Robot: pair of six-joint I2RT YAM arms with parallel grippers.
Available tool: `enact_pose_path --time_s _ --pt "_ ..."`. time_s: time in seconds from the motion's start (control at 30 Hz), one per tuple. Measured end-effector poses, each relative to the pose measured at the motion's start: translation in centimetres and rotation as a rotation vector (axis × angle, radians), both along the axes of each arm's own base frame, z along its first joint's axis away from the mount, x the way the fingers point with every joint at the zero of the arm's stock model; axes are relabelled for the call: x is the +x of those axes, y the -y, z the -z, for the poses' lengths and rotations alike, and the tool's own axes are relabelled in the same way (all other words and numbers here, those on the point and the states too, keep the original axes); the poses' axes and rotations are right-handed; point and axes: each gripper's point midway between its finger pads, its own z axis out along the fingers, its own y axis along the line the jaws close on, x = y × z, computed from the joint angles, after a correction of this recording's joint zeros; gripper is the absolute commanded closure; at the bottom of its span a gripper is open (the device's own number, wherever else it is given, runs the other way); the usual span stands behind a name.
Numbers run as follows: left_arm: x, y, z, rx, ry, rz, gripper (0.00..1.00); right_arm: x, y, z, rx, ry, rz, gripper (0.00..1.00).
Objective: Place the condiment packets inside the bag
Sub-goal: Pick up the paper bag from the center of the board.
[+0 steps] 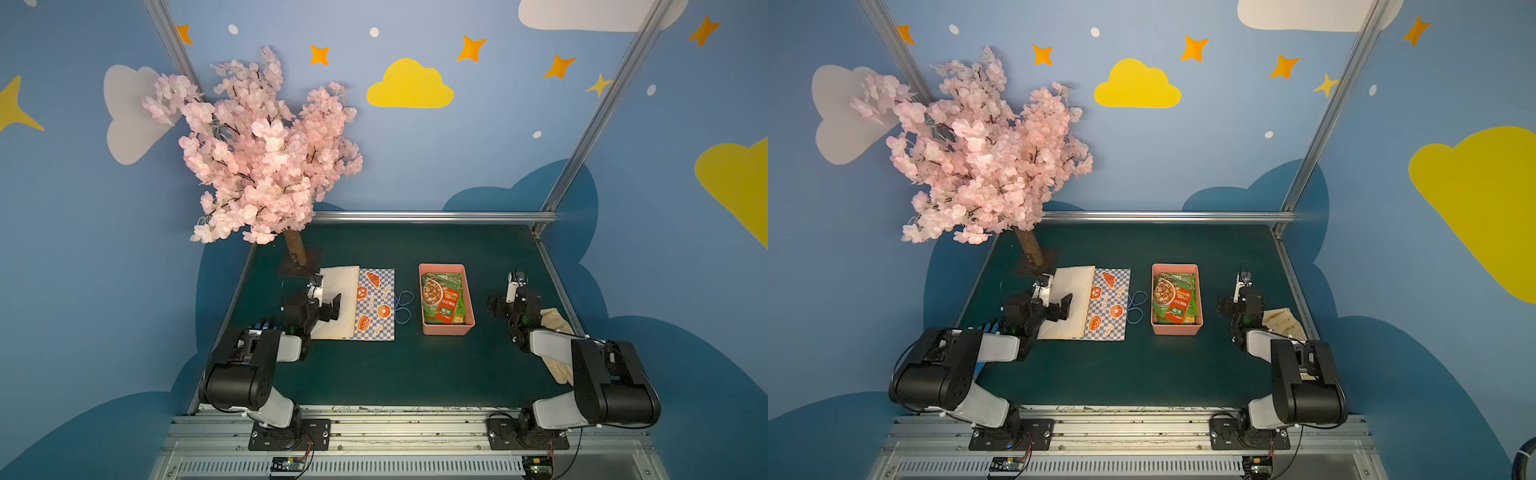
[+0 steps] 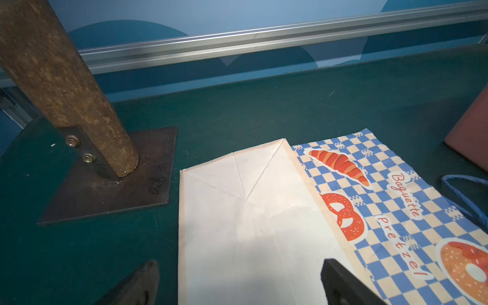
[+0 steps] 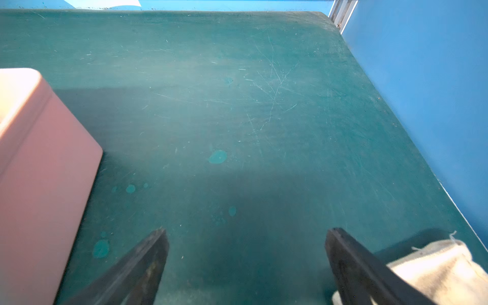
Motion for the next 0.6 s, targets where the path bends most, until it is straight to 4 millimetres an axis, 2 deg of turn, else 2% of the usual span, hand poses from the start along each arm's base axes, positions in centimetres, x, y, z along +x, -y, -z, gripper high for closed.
enact_pose_path --time_s 0.5,0.6 --pt "0.0 0.01 -0.01 0.0 0.0 0.001 0.0 0.04 0.18 -0.05 -0.002 0.001 0.004 0.02" --pt "-0.01 0.06 -0.05 -0.001 0.001 0.004 0.0 -0.03 0.74 -0.26 -0.02 0.006 0.042 0.02"
